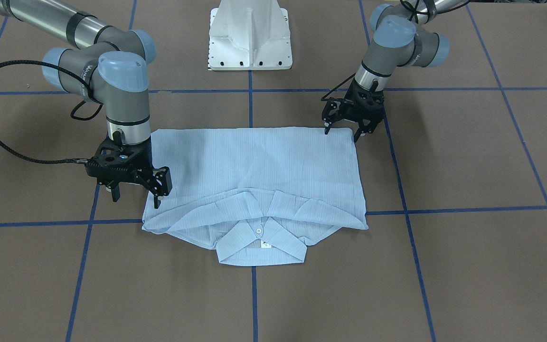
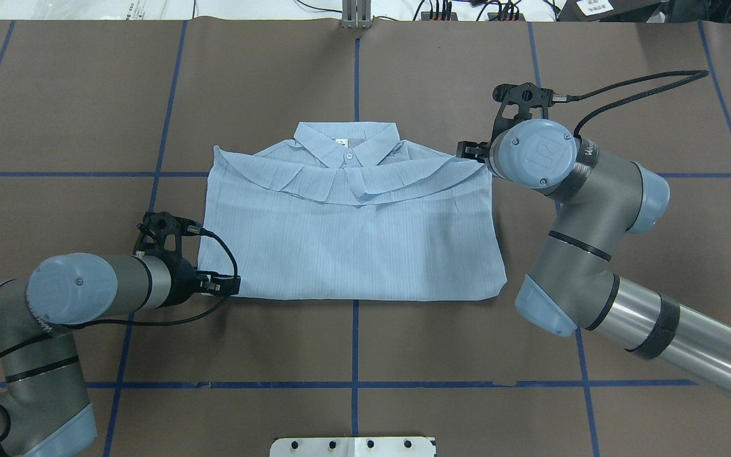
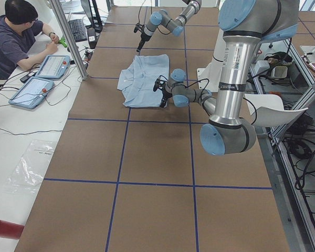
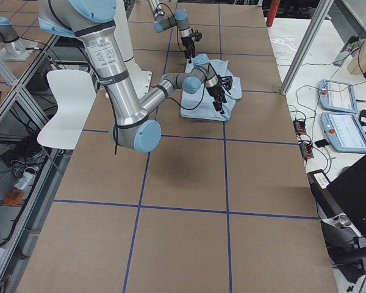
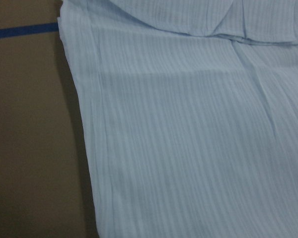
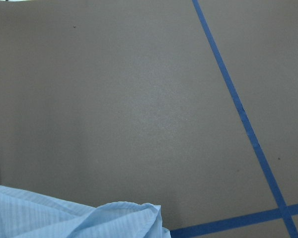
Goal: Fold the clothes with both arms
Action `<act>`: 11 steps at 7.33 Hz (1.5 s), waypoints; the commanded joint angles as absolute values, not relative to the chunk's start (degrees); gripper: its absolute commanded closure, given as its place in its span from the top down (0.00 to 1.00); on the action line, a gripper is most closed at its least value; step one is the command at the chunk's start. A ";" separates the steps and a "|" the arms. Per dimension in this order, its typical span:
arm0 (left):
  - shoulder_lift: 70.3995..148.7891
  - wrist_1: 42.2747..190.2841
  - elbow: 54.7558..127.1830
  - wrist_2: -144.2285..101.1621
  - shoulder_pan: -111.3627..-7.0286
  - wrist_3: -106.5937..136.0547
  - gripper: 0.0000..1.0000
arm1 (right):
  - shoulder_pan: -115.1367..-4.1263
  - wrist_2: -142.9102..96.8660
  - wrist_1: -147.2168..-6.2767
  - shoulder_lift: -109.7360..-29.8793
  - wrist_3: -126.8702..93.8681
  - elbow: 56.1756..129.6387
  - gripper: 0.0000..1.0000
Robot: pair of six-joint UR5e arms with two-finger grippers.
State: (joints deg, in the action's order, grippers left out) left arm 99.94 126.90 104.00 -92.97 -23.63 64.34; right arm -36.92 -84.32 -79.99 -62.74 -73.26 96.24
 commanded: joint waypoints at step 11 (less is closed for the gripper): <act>113.38 126.56 79.91 -92.73 -53.06 30.69 0.00 | -35.69 -84.20 -79.98 -61.53 -74.26 96.15 1.00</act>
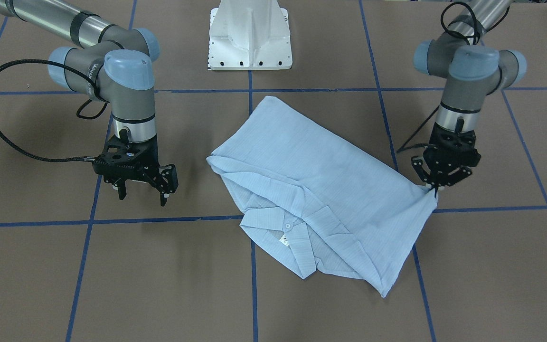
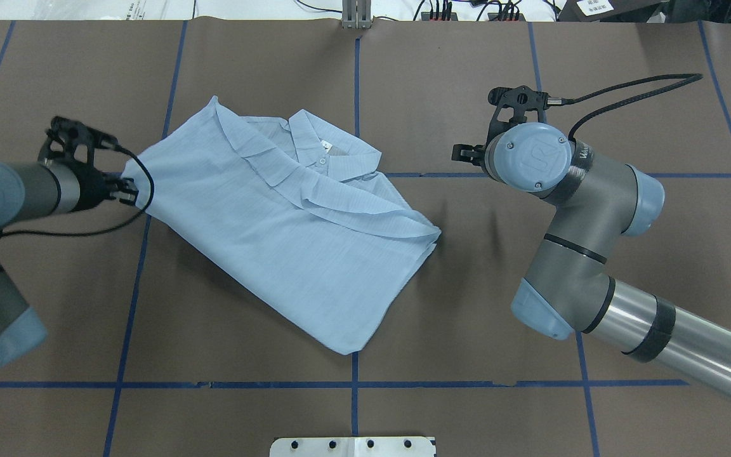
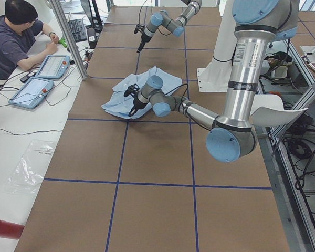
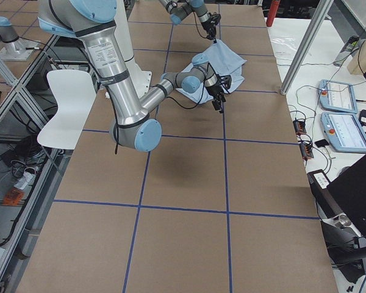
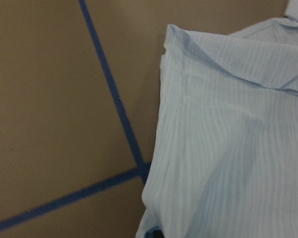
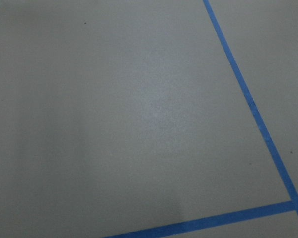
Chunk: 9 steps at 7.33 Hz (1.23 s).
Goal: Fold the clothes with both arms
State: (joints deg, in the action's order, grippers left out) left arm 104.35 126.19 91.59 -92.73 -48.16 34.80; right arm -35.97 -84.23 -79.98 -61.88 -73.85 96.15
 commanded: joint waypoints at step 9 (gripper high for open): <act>127.03 135.70 63.06 -102.12 -56.16 28.30 1.00 | -31.56 -83.59 -80.33 -43.04 -92.14 82.68 1.00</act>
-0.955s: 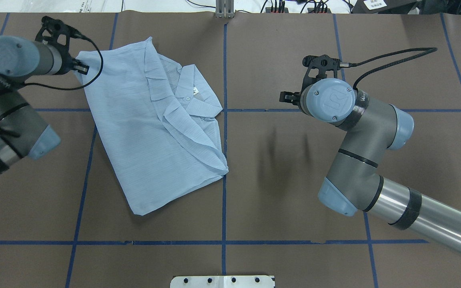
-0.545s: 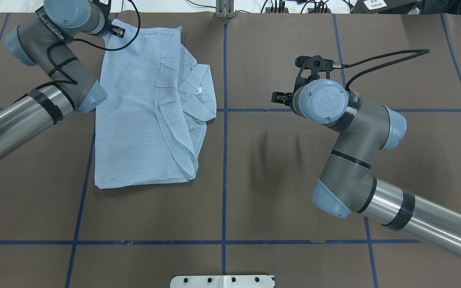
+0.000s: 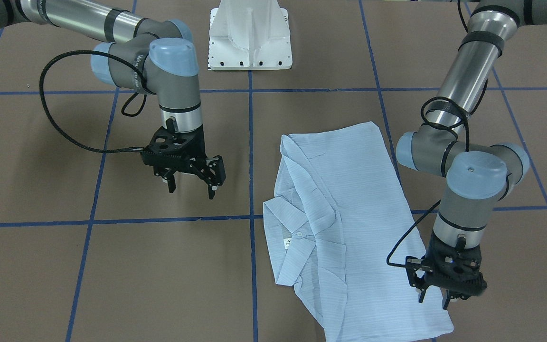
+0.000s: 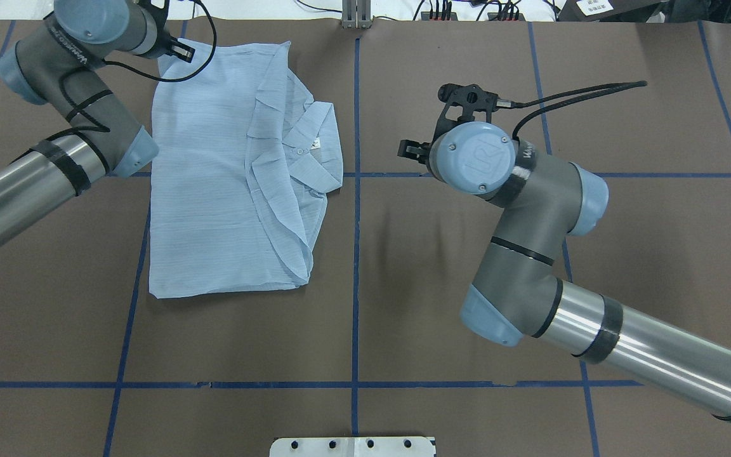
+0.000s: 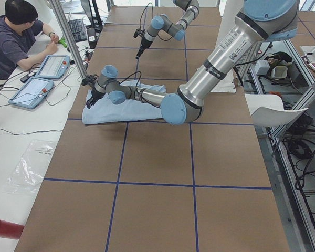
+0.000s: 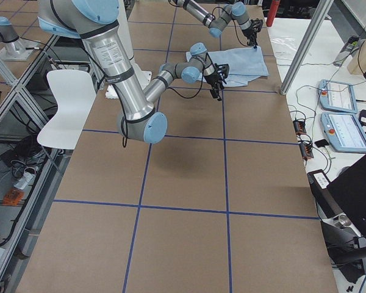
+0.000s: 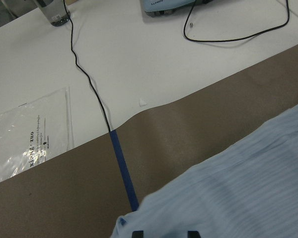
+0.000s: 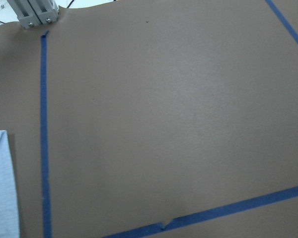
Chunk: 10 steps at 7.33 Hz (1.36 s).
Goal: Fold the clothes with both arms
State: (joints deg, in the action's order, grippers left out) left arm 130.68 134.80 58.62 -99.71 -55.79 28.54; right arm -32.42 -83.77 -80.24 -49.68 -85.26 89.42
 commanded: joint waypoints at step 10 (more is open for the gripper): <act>122.61 135.97 69.25 -102.13 -55.90 29.00 1.00 | -24.00 -71.55 -73.39 -33.40 -110.13 64.51 0.72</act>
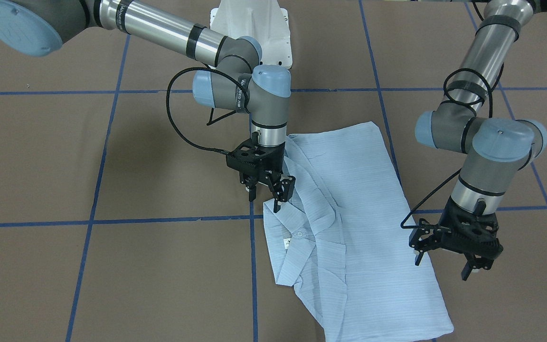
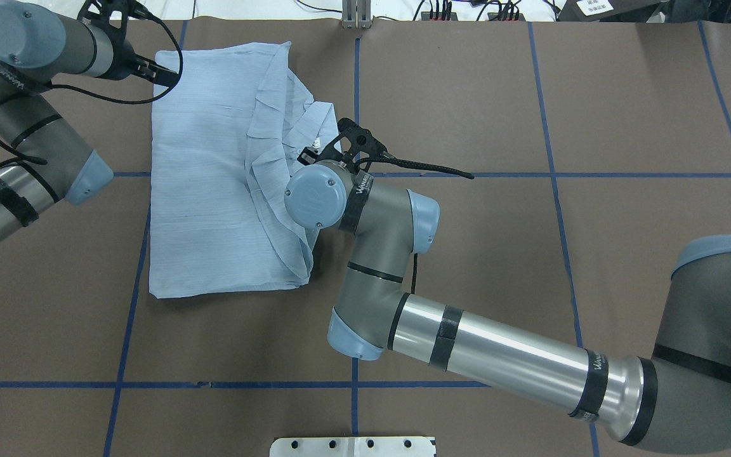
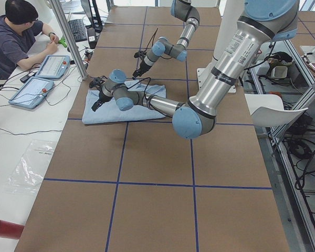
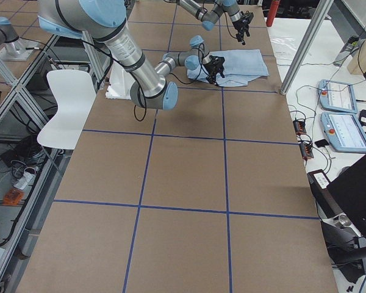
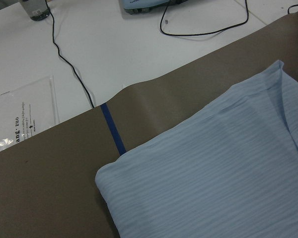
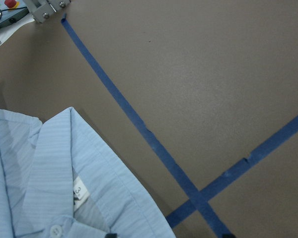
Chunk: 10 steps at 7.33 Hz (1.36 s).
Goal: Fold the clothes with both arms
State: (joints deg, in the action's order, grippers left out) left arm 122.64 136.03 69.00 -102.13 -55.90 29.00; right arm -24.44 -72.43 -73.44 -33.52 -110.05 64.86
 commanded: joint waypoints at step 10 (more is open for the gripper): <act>120.85 135.88 72.07 -103.36 -56.07 28.74 1.00 | -23.55 -72.07 -73.48 -30.32 -107.86 60.82 0.00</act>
State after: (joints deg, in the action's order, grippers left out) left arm 120.87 135.91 71.82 -102.82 -56.03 28.74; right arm -23.56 -71.90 -73.41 -30.45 -109.19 60.88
